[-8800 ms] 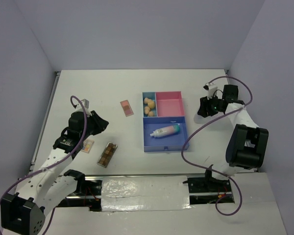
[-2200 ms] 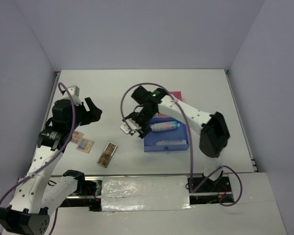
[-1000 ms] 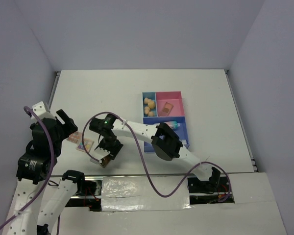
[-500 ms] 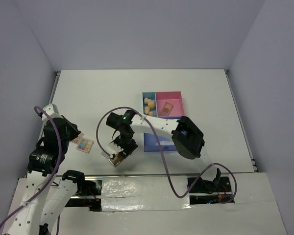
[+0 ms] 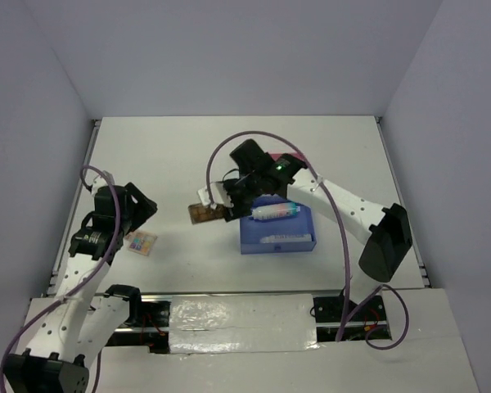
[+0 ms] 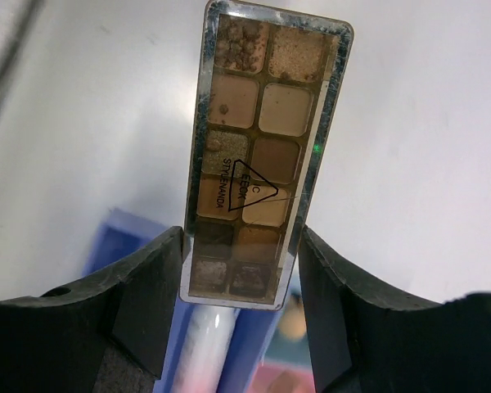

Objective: Organize the makeup

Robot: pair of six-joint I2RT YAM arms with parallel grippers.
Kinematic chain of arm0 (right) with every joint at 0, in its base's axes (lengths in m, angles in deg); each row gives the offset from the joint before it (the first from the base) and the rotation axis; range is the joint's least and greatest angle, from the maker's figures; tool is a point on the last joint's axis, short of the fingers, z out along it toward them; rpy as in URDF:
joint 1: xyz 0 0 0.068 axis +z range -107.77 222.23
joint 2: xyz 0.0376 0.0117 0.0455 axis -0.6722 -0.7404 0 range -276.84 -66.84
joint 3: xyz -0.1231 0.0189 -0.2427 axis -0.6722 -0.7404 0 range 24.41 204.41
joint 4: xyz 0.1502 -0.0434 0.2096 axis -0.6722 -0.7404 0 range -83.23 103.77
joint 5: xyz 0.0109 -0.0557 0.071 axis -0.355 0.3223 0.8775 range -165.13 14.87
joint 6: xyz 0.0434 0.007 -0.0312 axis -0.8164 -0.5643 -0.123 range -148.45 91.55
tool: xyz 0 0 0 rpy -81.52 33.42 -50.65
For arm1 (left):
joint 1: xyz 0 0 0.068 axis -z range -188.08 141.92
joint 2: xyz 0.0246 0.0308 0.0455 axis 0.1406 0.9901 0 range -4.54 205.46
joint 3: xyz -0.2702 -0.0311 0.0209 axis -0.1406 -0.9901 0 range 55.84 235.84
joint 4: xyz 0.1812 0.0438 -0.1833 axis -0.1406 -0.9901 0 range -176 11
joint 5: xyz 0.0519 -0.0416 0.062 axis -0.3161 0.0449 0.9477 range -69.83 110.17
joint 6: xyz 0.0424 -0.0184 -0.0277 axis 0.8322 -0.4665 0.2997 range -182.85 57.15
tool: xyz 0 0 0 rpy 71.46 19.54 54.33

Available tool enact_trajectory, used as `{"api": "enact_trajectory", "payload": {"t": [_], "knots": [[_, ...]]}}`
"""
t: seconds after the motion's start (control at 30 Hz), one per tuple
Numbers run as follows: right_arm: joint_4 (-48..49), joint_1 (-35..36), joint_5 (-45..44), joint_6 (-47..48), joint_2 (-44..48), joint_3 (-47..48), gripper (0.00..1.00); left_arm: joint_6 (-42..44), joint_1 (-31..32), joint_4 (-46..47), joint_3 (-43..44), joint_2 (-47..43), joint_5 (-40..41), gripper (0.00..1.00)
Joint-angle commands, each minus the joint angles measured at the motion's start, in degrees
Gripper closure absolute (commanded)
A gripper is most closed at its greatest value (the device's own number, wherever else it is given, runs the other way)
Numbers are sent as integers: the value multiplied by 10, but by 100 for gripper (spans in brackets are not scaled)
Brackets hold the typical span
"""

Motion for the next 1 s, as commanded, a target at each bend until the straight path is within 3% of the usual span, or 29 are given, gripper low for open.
{"api": "enact_trajectory", "payload": {"t": [0.0,0.13,0.33,0.47,0.73,0.77,0.8,0.83,0.9,0.93,0.97], "knots": [[71,-85,-8,-104,32,-21,86,-31,-16,34,-26,17,-43,21],[101,-188,-42,-223,28,-40,86,-39,-30,57,-62,27,-69,12],[128,-290,-112,-245,6,-76,84,-30,-45,69,-79,29,-83,10],[127,-317,-134,-232,-39,-69,80,-19,-58,65,-82,33,-83,9],[110,-324,-168,-222,-135,-16,59,-17,-91,45,-84,74,-89,6],[115,-325,-171,-222,-137,-18,55,-13,-94,42,-81,75,-88,5],[117,-326,-175,-227,-133,-24,42,-12,-95,37,-79,74,-84,5],[118,-327,-173,-227,-131,-28,35,-11,-96,34,-78,71,-83,5],[123,-331,-168,-231,-119,-40,8,-12,-100,30,-78,69,-80,4],[126,-333,-162,-235,-104,-45,0,-12,-101,27,-78,67,-80,4],[127,-333,-158,-236,-96,-49,0,-12,-102,25,-80,67,-81,2]]}}
